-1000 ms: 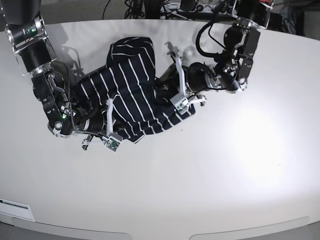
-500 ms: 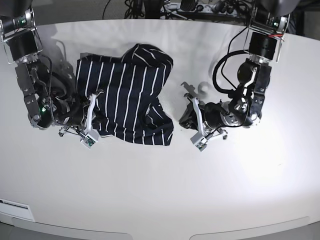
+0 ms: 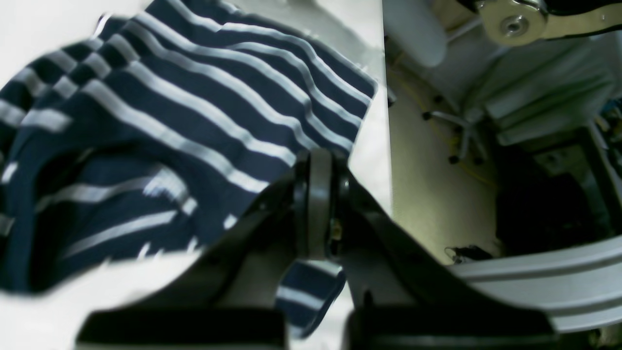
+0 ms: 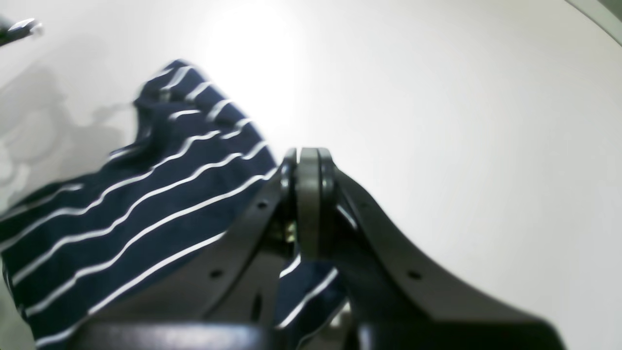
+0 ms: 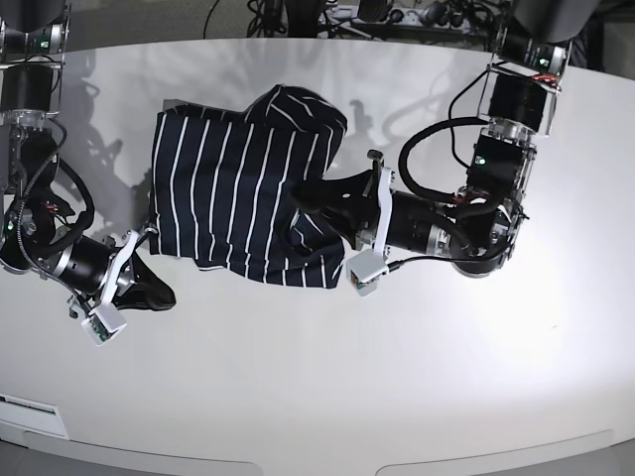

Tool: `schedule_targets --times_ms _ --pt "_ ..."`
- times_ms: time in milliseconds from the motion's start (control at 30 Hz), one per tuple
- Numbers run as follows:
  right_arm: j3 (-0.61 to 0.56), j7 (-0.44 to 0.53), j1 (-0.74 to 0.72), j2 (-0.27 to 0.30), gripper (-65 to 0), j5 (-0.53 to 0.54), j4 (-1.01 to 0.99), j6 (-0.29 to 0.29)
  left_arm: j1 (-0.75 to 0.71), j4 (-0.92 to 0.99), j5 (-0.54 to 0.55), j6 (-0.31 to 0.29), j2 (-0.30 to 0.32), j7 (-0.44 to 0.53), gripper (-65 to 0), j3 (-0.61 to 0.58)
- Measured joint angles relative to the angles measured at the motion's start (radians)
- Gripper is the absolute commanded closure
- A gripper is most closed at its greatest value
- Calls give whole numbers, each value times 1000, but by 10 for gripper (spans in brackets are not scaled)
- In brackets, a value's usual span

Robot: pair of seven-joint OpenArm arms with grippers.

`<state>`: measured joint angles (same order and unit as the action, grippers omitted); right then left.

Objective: Fold the T-shirt properly
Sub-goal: 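Press and square the folded bundle's sides with both grippers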

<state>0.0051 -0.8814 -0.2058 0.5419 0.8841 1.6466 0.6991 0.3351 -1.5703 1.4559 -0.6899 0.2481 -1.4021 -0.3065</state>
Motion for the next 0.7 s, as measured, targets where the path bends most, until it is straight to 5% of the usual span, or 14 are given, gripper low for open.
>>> schedule_targets --times_ms 267,467,700 --pt "-9 14 3 -1 0 -29 -178 -5 -71 -1 -9 0 -3 3 0 -223" --pt "-9 6 6 -20 0 13 -278 -6 -103 -1 -309 0 -2 4 0 -267" --pt "-9 -88 32 -83 0 79 -279 -6 -108 -1 -561 -5 21 224 0 -268"
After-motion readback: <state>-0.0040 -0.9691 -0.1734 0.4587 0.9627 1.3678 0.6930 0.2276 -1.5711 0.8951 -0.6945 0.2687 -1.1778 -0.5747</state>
